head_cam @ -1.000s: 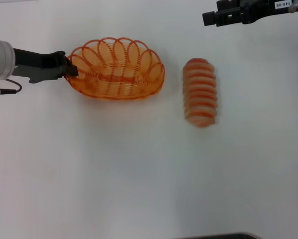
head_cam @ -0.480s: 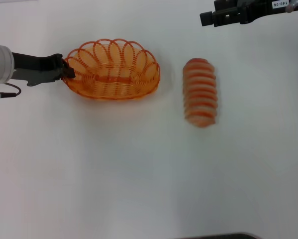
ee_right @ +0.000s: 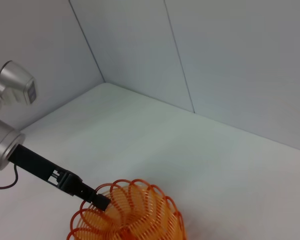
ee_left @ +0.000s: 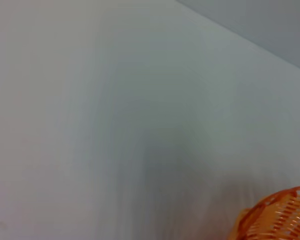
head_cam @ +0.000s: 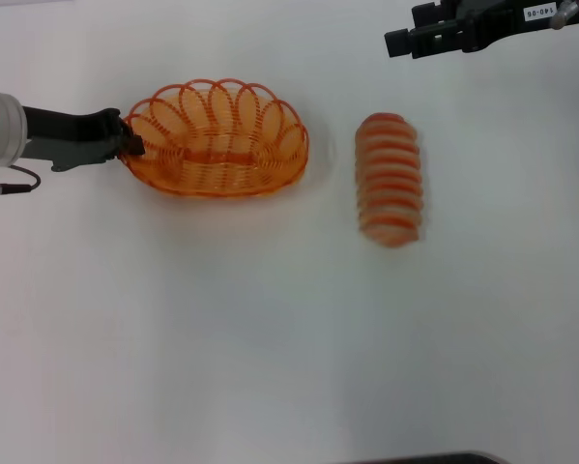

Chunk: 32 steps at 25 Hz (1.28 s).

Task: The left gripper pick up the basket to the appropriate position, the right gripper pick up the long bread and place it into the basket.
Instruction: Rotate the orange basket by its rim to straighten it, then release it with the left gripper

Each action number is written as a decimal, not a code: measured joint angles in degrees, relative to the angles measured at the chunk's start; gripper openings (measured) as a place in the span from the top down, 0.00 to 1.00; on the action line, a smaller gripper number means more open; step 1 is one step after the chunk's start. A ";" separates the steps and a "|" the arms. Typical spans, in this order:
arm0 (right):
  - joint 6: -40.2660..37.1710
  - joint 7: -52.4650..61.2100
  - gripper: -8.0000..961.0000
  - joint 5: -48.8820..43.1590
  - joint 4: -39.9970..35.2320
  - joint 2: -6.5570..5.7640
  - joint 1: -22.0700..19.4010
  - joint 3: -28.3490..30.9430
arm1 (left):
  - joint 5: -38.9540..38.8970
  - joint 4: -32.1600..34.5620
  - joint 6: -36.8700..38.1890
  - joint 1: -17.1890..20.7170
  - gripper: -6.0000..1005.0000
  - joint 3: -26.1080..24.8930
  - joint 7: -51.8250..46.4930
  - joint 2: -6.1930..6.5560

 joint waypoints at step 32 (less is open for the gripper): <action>1.08 1.49 0.21 2.19 -0.05 -0.28 -0.21 1.48 | -7.51 7.14 3.22 2.05 0.40 0.98 14.31 2.05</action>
